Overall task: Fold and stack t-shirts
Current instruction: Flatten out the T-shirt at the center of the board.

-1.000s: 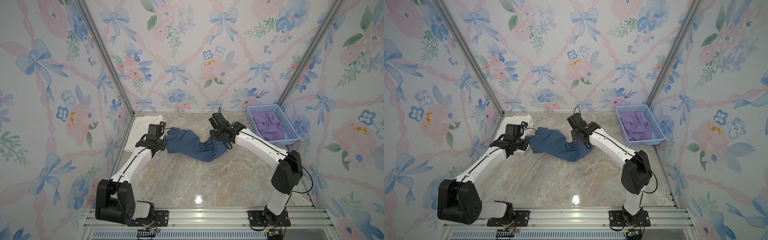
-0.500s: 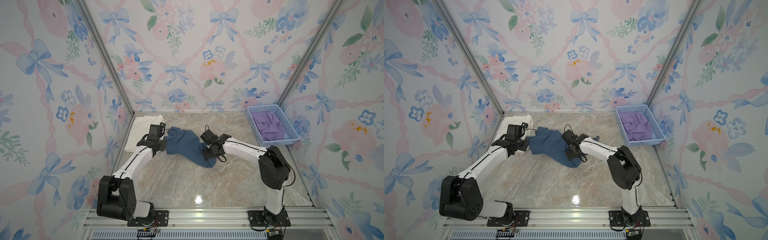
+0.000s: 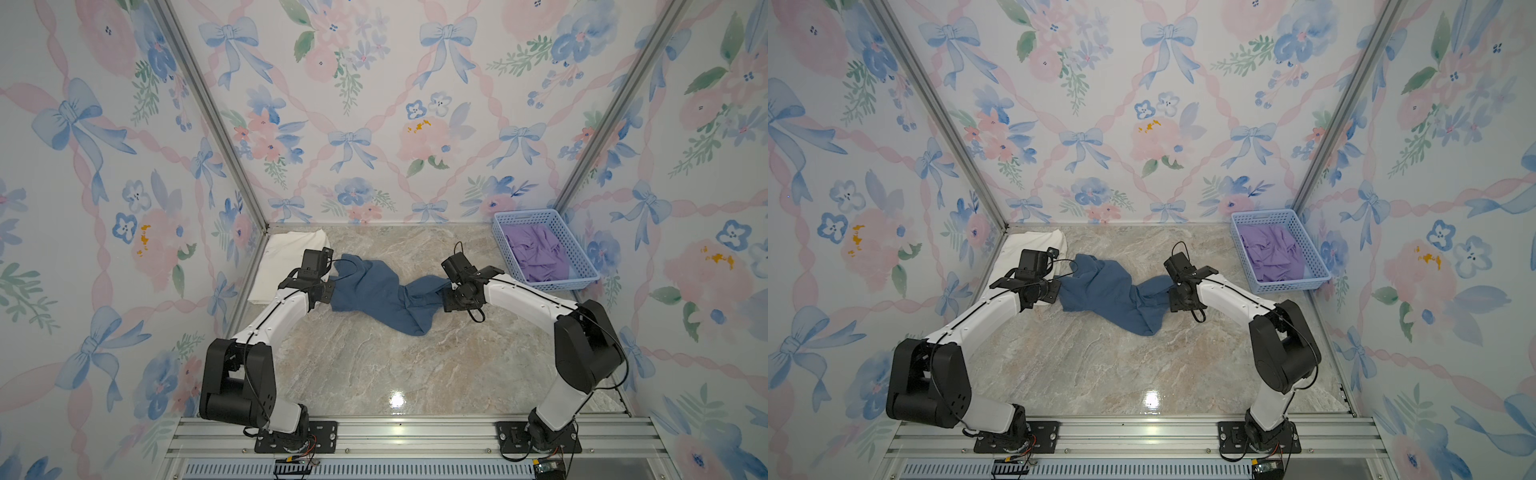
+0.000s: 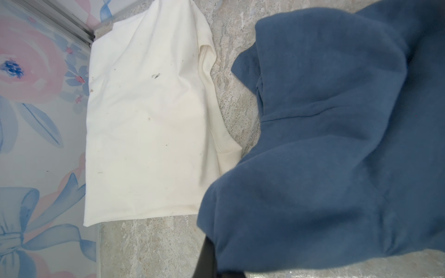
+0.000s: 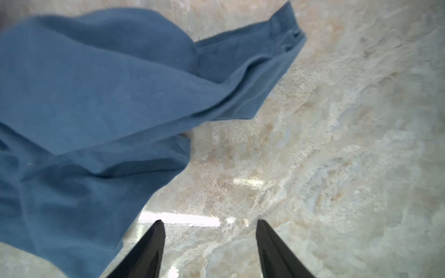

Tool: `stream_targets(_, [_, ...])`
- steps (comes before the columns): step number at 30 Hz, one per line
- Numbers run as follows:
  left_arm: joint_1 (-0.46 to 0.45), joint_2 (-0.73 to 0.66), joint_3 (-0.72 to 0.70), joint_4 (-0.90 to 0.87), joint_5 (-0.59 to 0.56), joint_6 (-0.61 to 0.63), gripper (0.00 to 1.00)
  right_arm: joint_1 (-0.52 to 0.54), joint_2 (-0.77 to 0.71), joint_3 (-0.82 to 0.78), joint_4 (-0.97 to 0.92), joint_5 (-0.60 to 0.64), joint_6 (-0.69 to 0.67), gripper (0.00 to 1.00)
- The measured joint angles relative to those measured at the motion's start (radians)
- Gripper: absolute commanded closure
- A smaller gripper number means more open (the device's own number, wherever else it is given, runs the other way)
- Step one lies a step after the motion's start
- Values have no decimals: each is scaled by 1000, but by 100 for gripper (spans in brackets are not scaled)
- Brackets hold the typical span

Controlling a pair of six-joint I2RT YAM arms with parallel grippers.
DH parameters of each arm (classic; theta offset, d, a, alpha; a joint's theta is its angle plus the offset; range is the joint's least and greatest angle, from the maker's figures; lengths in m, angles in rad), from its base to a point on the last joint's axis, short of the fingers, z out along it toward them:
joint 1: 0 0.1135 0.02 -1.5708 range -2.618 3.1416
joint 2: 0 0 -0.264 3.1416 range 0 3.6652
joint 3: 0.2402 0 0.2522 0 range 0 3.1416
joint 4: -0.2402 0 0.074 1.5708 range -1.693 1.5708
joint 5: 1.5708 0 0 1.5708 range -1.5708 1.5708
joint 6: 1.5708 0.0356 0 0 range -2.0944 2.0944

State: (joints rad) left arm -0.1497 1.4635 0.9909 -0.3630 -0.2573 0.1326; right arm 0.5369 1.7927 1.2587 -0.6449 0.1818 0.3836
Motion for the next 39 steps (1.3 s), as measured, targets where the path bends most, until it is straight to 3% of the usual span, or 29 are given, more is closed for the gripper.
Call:
stream_targets(4, [0,0,0,1,9,0,100,-29,117,42,21,-45,3,53])
stream_targets(8, [0,0,0,1,12,0,100,-50,187,110,34,-71,2,54])
stream_targets(33, [3,-30,-12,4,12,0,100,-44,265,205,42,-151,3,54])
stream_targets(34, [3,-33,-13,4,12,0,100,-45,265,205,42,-154,4,61])
stream_targets(37, [3,-40,-13,4,12,0,100,-47,267,205,45,-165,8,94])
stream_targets(38, [3,-41,-13,4,12,0,100,-47,269,205,48,-173,14,100])
stream_targets(39, [4,-42,-13,4,12,0,100,-49,269,205,52,-178,17,100])
